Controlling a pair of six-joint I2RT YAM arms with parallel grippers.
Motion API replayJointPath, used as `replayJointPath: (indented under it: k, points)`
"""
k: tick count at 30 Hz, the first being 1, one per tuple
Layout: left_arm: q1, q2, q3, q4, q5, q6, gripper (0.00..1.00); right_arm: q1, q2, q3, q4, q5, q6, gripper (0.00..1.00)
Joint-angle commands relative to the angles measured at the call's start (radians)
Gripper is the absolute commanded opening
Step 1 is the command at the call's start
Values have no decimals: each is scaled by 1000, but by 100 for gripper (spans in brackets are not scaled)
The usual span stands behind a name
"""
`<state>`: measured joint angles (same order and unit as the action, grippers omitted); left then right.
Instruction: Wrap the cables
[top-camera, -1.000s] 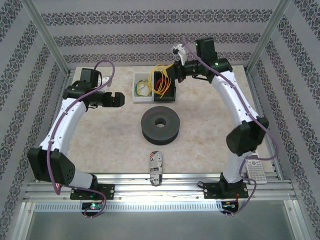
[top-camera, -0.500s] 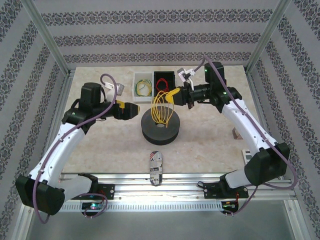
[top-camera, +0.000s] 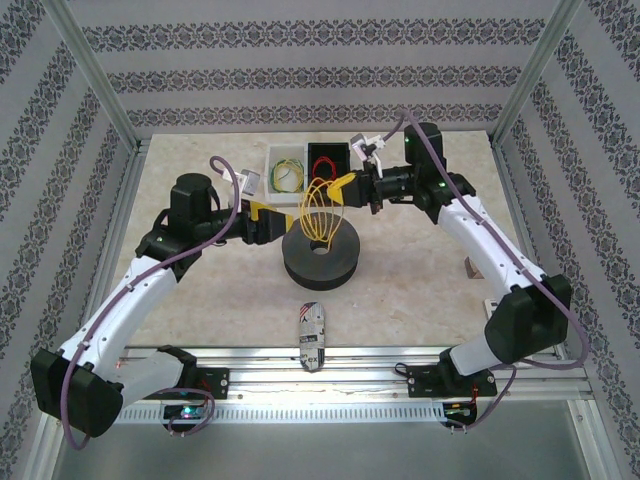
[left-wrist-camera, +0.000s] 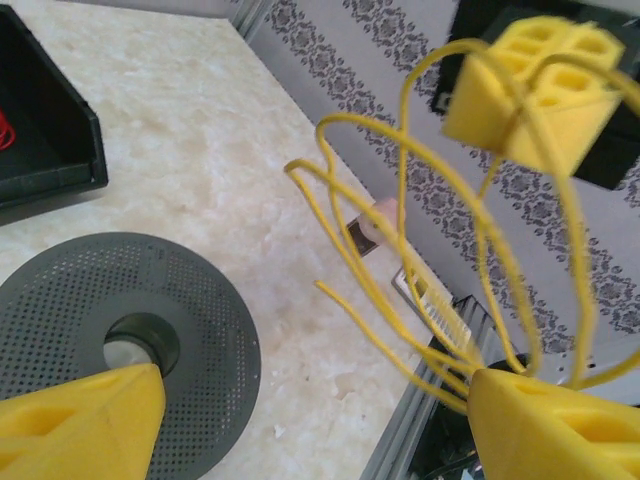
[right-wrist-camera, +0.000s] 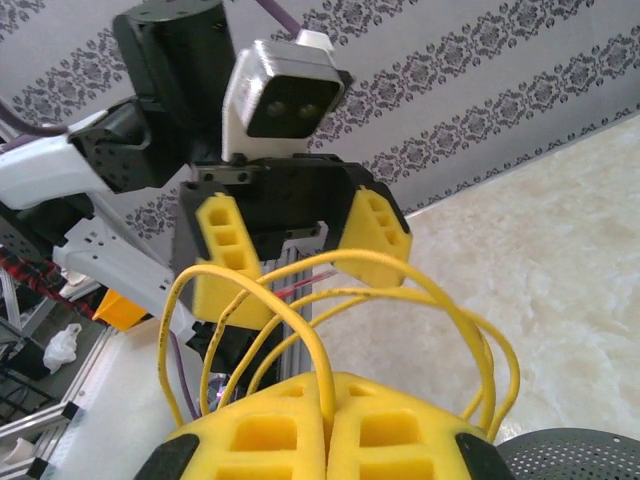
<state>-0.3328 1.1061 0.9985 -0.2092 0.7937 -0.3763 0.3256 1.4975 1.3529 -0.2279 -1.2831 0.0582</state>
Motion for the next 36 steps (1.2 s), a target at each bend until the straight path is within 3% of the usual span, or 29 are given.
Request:
replayJointPath:
  k: [1, 15, 26, 36]
  points:
    - [-15, -1, -4, 85, 28, -22, 79, 13, 20, 50, 51, -8, 11, 0]
    - [-19, 59, -28, 126, 16, -19, 68, 24, 72, 78, 115, -13, 59, 0]
    - [-20, 44, -28, 106, 9, -3, 67, 26, 110, 92, 115, 13, 51, 0]
    - [-14, -5, -45, 13, -46, 43, 67, -19, 120, 45, 297, 20, 203, 0]
